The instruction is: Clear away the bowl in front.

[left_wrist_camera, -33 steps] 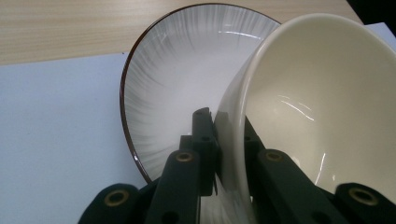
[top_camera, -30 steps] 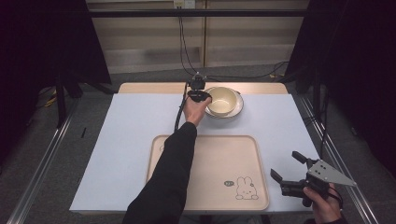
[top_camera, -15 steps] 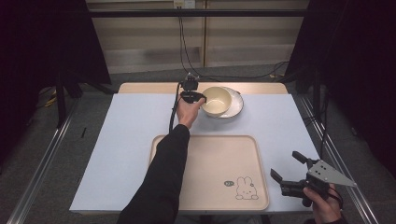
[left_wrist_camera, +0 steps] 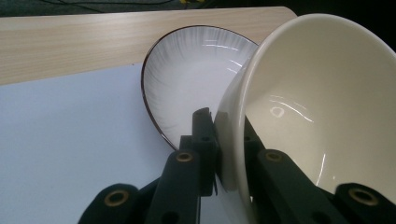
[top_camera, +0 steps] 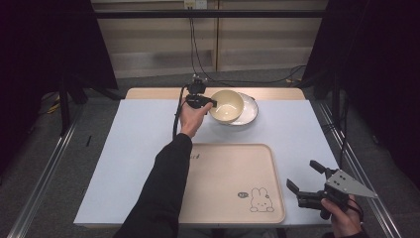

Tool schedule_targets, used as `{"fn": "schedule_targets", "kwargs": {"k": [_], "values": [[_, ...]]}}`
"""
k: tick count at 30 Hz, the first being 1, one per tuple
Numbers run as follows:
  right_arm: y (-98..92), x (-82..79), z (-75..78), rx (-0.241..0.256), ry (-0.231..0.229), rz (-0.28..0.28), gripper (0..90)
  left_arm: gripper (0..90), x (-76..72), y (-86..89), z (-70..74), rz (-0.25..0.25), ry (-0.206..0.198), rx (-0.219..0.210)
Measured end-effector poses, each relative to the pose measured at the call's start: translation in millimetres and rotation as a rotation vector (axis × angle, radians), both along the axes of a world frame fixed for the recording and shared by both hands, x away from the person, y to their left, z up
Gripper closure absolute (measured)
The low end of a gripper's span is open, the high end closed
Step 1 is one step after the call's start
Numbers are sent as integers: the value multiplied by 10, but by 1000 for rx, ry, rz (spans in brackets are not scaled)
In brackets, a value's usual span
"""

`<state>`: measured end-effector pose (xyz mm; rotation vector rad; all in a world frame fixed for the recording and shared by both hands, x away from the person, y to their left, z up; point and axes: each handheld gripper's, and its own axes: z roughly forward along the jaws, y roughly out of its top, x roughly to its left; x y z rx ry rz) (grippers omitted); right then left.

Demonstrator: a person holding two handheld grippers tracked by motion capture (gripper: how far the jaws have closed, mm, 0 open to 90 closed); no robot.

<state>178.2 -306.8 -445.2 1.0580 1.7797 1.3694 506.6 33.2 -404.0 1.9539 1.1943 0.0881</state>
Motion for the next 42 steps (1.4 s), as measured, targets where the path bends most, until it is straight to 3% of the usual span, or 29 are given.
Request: {"fn": "schedule_targets", "kwargs": {"k": [5, 13, 14, 22, 24, 36, 42], "values": [[-2, 2, 2, -1, -3, -1, 9, 835, -78, 58, -6, -36, 0, -29], [6, 10, 1, -2, -5, 0, 8, 835, -190, 77, 13, -102, 21, -1], [2, 13, 1, -6, -3, 11, 8, 835, -210, 61, 9, -89, 21, -3], [10, 18, 4, -6, -3, 3, 9, 835, -330, 10, 81, -128, 21, 12], [16, 19, 3, -4, -2, 8, 9, 835, -352, -8, 86, -113, 25, -1], [22, 19, 7, -8, -11, 10, 2, 835, -511, -101, 35, -167, 54, 8], [29, 18, 11, -6, -11, 15, 2, 835, -619, -232, 24, -220, 72, 32]]}}
